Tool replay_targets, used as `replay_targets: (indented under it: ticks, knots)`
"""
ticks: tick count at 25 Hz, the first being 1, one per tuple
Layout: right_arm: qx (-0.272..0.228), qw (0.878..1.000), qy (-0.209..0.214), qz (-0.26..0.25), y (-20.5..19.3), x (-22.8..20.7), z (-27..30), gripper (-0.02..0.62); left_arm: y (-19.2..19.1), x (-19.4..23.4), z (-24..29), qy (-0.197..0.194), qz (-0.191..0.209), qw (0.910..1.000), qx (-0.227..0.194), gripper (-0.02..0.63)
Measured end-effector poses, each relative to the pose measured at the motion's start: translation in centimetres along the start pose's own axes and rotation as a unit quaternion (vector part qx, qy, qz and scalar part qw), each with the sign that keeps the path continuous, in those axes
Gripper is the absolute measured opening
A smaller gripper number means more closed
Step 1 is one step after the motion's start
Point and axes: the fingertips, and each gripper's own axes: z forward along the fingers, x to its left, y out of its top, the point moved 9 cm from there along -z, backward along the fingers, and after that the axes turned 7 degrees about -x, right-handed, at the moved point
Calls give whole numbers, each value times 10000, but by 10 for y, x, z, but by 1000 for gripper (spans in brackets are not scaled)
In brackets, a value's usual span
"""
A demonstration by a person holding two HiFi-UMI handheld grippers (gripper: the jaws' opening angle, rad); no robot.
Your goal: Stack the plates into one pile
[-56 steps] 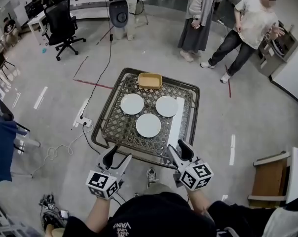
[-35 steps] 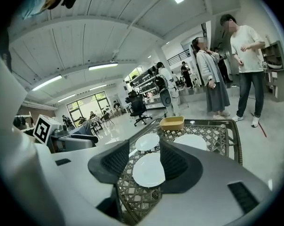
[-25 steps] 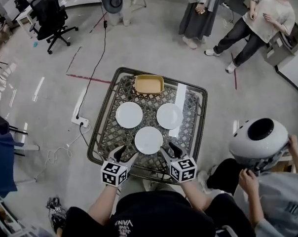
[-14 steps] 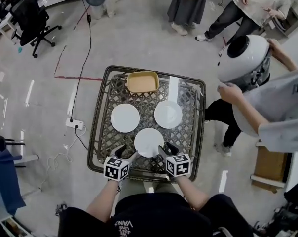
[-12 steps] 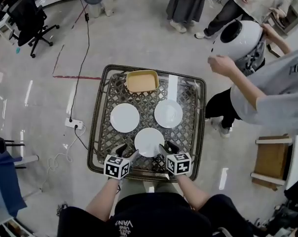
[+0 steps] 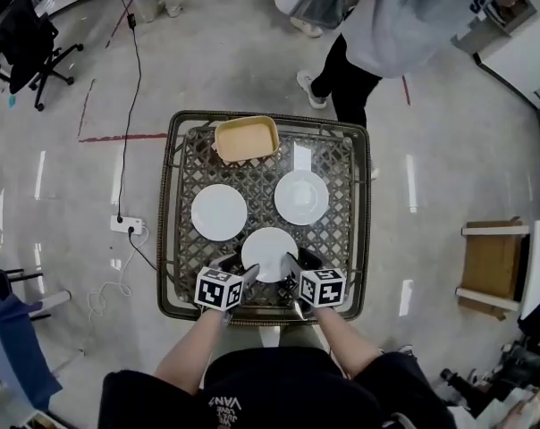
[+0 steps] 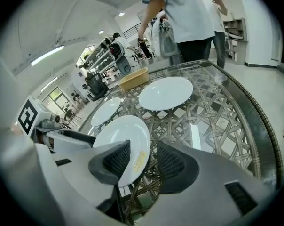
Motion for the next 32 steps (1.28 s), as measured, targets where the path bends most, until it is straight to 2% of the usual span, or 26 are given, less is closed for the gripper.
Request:
replay_targets:
  ticks: [5,6,7,11,14,22,32]
  knots:
    - [-32,9999,3,121,-1,2,3,177,1,-1,5,-102,-73,9999,52,261]
    - [-15,9999,40,117,-1,4,3,137,1,-1,5,-164,-137,9998,56,261]
    - [-9,9999,45,123,-2,6,4,167,1,-1,5,-208,-212,9995,54,264]
    - [-40,9995,5,322,-2,10,3,167,4,-3,1,-272,-317,9991,-6,264]
    - [-107,9996,73,239,6,16,3,167,9,-2,-6,-261,-350,9989,-160,264]
    - [-312,9981,527,6,39,48,23,170,28,19,-37,89,-537,9956,-758,264]
    - [-251,9943,987,-305,67,92,72,173,51,66,-65,589,-655,9892,-1172,264]
